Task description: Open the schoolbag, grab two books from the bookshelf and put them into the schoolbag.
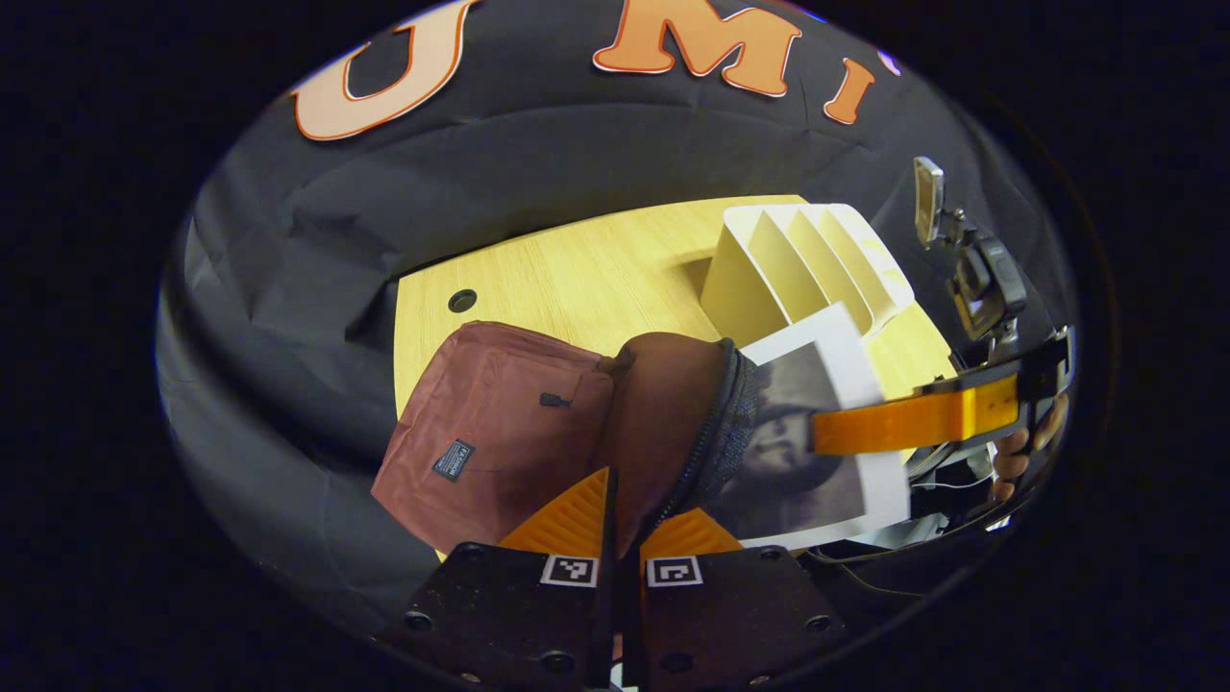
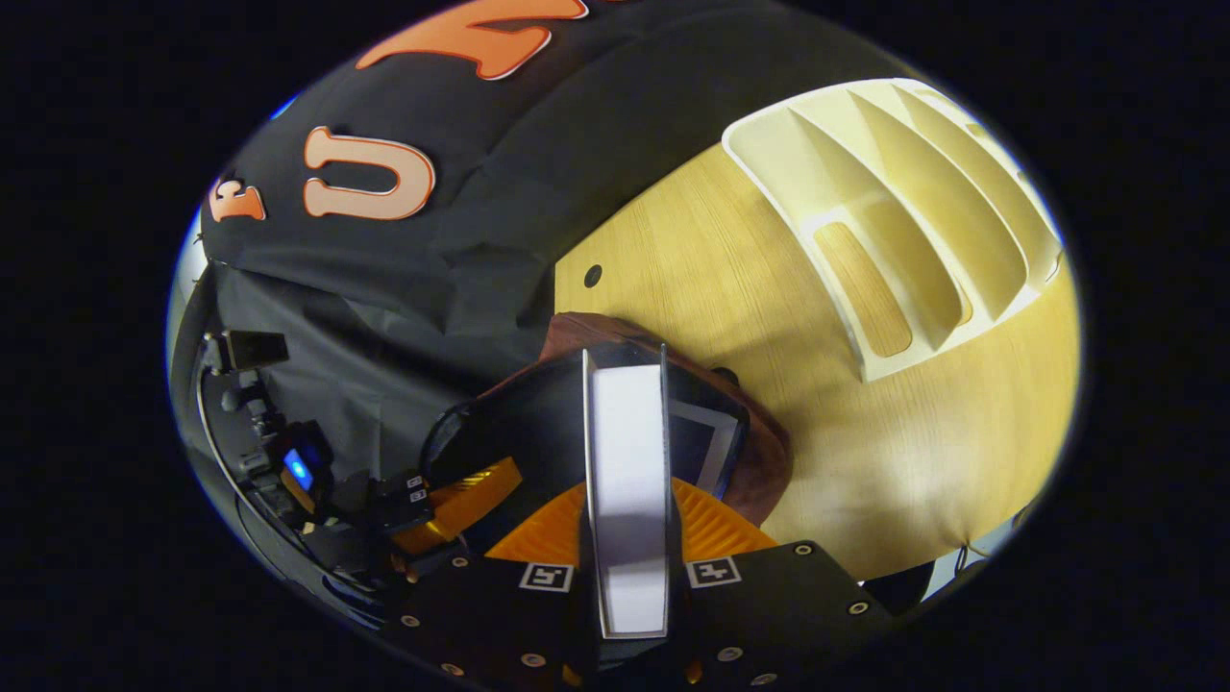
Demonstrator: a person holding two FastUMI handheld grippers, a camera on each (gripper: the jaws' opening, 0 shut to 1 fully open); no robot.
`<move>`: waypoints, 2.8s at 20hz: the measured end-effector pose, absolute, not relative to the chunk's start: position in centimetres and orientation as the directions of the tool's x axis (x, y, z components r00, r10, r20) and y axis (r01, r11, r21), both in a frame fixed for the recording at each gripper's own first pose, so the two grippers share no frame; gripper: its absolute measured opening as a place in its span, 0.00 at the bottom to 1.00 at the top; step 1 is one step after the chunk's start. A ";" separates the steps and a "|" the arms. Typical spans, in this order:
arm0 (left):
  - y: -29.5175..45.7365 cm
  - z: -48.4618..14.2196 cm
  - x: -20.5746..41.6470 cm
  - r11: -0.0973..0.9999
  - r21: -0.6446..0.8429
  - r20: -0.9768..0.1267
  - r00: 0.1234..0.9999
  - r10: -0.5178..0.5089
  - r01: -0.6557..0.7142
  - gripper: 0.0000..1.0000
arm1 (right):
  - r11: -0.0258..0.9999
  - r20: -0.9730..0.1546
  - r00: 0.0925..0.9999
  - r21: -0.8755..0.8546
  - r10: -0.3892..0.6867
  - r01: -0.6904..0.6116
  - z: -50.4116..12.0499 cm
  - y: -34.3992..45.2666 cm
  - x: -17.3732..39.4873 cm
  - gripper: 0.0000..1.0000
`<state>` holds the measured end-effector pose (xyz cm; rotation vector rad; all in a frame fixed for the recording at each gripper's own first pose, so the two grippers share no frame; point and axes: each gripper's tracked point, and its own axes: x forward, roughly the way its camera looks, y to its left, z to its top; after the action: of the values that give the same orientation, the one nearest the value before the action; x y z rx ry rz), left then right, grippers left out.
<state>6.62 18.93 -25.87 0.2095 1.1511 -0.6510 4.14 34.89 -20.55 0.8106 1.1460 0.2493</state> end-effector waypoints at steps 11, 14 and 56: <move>17.3 -25.1 5.3 0.781 -0.156 -0.874 0.284 -0.394 0.605 0.04 | 0.549 -0.613 0.500 0.784 0.612 0.289 -24.8 38.8 3.7 0.28; 16.4 -25.1 4.9 0.774 -0.150 -0.874 0.283 -0.394 0.616 0.04 | 0.563 -0.608 0.512 0.783 0.606 0.263 -26.8 41.0 4.4 0.29; -9.7 -7.2 -2.5 0.949 -0.147 -0.443 0.840 -0.314 0.278 0.98 | 0.992 -0.323 0.943 0.121 0.082 -0.045 -1.4 -6.2 0.7 0.97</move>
<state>-2.52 -9.69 -7.23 -0.0780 0.4811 -0.3131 0.72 -6.23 -1.37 0.1124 0.3335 0.0648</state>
